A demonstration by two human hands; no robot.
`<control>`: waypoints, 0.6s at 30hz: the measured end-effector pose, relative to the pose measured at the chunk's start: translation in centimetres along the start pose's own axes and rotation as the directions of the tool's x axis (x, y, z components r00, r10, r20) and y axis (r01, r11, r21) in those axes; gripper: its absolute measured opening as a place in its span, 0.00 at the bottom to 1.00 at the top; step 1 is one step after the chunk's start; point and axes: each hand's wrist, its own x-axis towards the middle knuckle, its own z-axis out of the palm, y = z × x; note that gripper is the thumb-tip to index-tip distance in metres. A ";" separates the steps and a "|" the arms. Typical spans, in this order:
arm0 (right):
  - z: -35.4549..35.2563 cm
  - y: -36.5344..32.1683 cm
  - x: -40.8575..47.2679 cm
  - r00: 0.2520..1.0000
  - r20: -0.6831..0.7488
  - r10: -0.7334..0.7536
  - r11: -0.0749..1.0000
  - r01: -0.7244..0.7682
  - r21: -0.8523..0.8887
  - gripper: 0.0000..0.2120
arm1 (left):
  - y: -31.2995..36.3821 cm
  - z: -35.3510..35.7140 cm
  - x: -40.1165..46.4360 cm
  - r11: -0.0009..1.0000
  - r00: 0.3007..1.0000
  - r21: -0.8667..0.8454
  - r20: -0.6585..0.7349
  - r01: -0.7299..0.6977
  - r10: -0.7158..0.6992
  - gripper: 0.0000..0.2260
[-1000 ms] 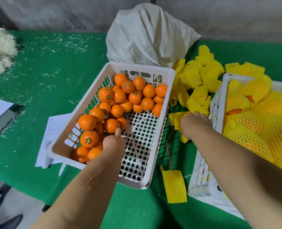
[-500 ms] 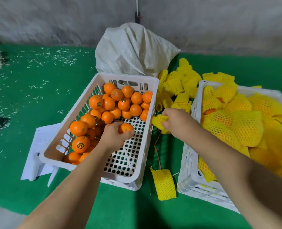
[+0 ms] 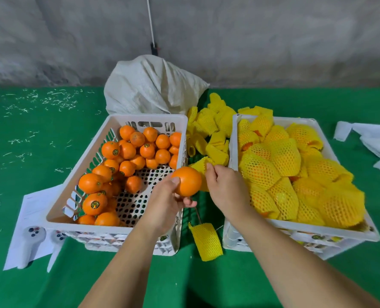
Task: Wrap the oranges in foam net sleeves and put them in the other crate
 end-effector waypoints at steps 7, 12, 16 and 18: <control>0.4 1.1 1.5 0.988 0.132 0.084 0.988 -0.099 0.115 0.11 | -0.1 0.1 -0.2 0.984 0.984 0.181 0.173 0.006 -0.037 0.28; 1.0 1.8 1.9 0.985 0.160 0.059 0.976 -0.090 0.197 0.24 | -0.8 0.4 -0.3 0.969 0.991 0.232 0.117 -0.091 0.065 0.23; 1.4 2.5 1.8 0.980 0.186 0.064 0.975 -0.101 0.196 0.15 | -1.5 0.4 -0.1 0.945 0.979 0.269 -0.024 -0.188 0.201 0.20; 1.6 2.8 1.9 0.976 0.203 0.086 0.976 -0.123 0.181 0.13 | -1.5 0.4 -0.1 0.932 0.968 0.281 -0.036 -0.228 0.247 0.19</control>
